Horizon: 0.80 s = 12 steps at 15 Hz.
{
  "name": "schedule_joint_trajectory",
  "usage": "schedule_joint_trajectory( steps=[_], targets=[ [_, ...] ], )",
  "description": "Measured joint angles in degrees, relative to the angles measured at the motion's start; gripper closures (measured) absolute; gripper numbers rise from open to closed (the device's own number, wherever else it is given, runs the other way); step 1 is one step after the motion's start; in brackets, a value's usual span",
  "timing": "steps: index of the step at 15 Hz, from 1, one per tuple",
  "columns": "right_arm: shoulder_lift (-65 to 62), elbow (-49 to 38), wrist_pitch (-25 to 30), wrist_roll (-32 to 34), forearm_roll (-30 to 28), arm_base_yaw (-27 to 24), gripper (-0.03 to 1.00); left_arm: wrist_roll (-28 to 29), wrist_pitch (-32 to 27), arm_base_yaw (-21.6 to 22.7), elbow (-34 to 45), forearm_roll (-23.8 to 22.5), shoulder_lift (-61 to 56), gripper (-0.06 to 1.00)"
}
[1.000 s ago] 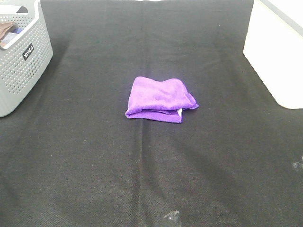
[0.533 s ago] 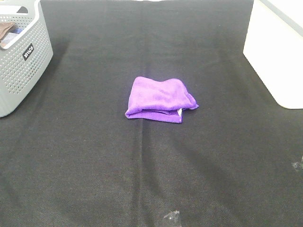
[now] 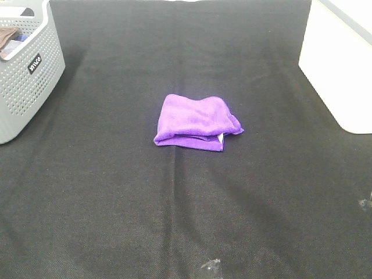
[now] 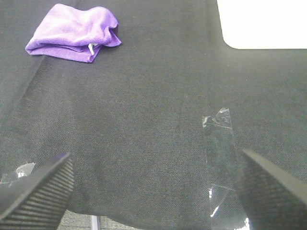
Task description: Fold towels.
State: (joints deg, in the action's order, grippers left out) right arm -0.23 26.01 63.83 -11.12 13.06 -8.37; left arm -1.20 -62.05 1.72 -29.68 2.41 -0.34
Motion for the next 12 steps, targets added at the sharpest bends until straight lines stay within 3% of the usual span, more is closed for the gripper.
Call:
schedule_joint_trajectory(
  steps=[3, 6, 12],
  targets=[
    [0.0, 0.0, 0.0, -0.1, -1.0, 0.6, 0.11, 0.0, 0.0, 0.5, 0.0, 0.0, 0.0, 0.24],
    [0.0, 0.0, 0.0, -0.1, -2.6, 5.1, 0.11, 0.0, 0.1, 4.4, 0.0, 0.1, 0.0, 0.24],
    [0.0, 0.0, 0.0, -0.1, -2.4, 6.4, 0.11, 0.0, 0.1, 4.6, 0.0, 0.1, 0.0, 0.24]
  ],
)
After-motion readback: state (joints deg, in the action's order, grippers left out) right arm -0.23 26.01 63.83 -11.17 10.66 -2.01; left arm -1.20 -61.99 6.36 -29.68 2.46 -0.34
